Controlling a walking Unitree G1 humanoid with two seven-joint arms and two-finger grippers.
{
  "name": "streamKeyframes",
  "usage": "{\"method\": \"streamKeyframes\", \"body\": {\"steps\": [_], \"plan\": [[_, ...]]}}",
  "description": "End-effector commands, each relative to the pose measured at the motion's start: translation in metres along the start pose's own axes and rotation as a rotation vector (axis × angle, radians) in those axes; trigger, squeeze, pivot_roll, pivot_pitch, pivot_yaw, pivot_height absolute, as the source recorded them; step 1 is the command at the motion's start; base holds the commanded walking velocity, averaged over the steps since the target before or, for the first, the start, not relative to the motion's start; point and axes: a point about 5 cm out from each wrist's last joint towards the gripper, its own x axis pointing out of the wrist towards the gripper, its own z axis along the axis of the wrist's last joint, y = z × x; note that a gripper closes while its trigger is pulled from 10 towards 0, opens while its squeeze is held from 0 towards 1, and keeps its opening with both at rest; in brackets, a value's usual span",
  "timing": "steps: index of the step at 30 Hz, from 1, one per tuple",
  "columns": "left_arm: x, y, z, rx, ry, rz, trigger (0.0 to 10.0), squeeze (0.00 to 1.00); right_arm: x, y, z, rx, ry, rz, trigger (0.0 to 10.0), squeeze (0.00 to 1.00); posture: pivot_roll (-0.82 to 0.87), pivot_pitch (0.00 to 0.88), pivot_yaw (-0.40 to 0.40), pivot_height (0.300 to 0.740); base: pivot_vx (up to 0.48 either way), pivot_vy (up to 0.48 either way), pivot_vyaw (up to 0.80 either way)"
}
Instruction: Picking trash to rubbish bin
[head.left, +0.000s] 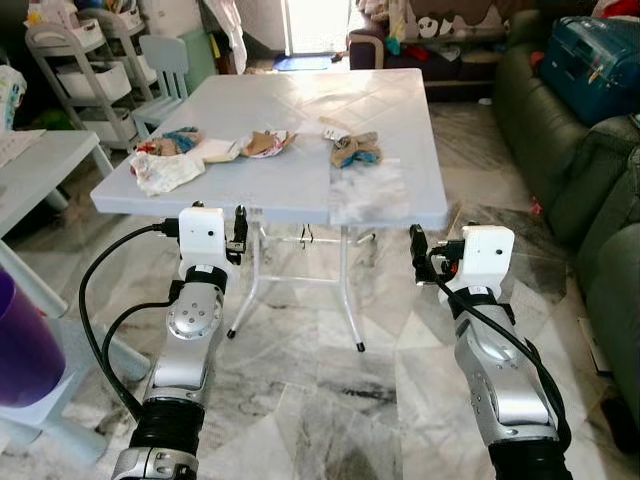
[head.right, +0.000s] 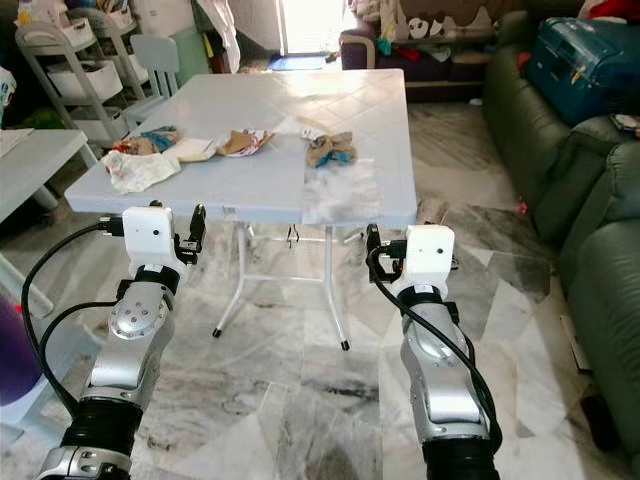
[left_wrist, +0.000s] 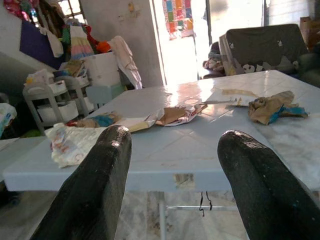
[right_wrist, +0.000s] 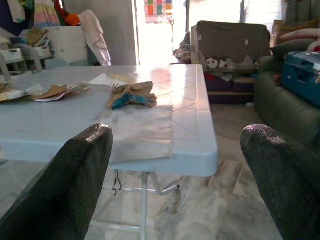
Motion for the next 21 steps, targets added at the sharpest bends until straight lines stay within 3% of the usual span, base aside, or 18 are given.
{"method": "streamKeyframes", "body": {"steps": [1, 21], "plan": [[0.003, 0.0006, 0.0048, 0.004, -0.014, -0.01, 10.0, 0.0, 0.0012, 0.0044, 0.0033, -0.006, -0.015, 0.027, 10.0, 0.0, -0.06, 0.0, 0.056, 0.74, 0.371, 0.244, 0.0], [0.003, -0.0028, 0.0033, 0.004, -0.005, -0.02, 10.0, 0.0, 0.0017, 0.0137, 0.0059, -0.02, -0.036, 0.085, 10.0, 0.0, -0.06, 0.0, 0.053, 0.74, 0.377, 0.258, 0.0]]}}
